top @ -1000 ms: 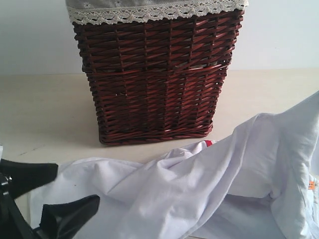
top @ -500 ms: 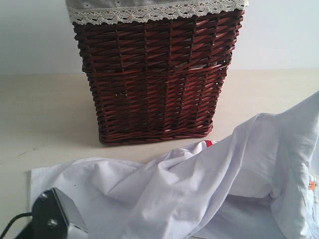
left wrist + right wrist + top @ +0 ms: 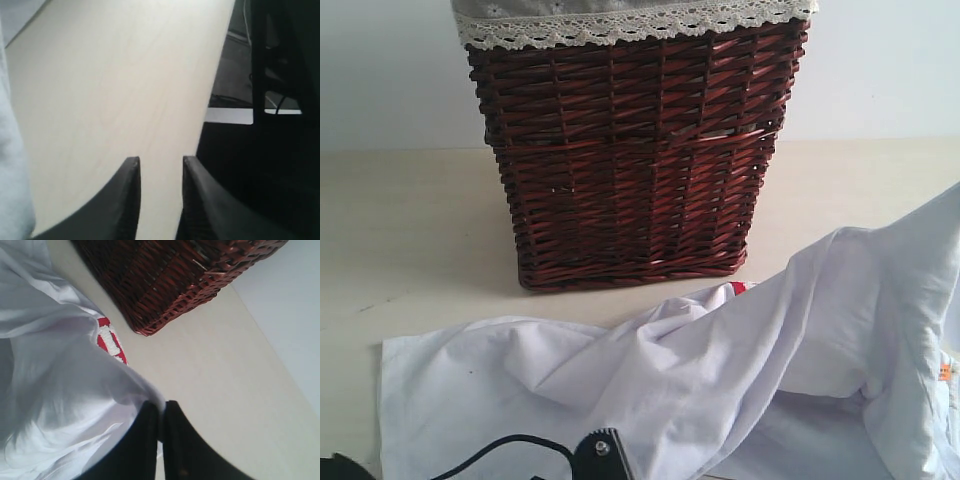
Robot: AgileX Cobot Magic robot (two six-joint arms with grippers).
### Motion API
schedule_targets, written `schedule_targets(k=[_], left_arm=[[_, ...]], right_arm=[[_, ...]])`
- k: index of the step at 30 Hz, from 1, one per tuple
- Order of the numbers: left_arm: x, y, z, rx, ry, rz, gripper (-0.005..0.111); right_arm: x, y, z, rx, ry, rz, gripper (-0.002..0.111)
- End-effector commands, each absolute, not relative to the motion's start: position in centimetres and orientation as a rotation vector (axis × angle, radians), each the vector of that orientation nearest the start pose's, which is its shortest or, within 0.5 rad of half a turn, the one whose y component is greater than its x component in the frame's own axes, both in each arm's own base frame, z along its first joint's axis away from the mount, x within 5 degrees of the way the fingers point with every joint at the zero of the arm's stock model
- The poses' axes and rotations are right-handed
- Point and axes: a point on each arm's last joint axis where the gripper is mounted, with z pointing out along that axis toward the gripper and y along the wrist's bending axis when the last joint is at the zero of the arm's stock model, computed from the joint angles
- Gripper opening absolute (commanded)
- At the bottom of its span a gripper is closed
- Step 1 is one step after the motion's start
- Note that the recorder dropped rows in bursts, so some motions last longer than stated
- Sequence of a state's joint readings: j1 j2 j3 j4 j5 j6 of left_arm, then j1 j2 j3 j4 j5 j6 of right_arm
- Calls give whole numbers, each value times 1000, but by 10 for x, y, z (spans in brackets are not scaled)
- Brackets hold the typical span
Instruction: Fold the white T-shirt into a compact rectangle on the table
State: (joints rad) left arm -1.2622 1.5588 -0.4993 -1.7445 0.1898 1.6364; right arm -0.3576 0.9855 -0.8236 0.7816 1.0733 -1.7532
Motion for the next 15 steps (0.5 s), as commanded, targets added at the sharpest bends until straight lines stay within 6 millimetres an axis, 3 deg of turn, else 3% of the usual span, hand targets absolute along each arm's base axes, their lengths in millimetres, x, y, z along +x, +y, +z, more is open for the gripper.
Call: schedule_targets(k=[1, 6, 10, 12, 15], left_arm=[[68, -251, 118, 1535, 2245, -607, 30], [81, -267, 108, 1414, 2320, -508, 26], [96, -276, 114, 1176, 2386, -432, 7], [110, -273, 118, 1029, 2372, -287, 1], [134, -255, 126, 826, 2280, 41, 0]], right_arm=[[176, -6, 328, -1227, 1906, 19, 0], [176, -6, 328, -1227, 1906, 19, 0], [175, -5, 328, -1231, 1906, 26, 0], [174, -4, 328, -1238, 1907, 38, 0], [173, -4, 327, -1249, 1908, 56, 0]])
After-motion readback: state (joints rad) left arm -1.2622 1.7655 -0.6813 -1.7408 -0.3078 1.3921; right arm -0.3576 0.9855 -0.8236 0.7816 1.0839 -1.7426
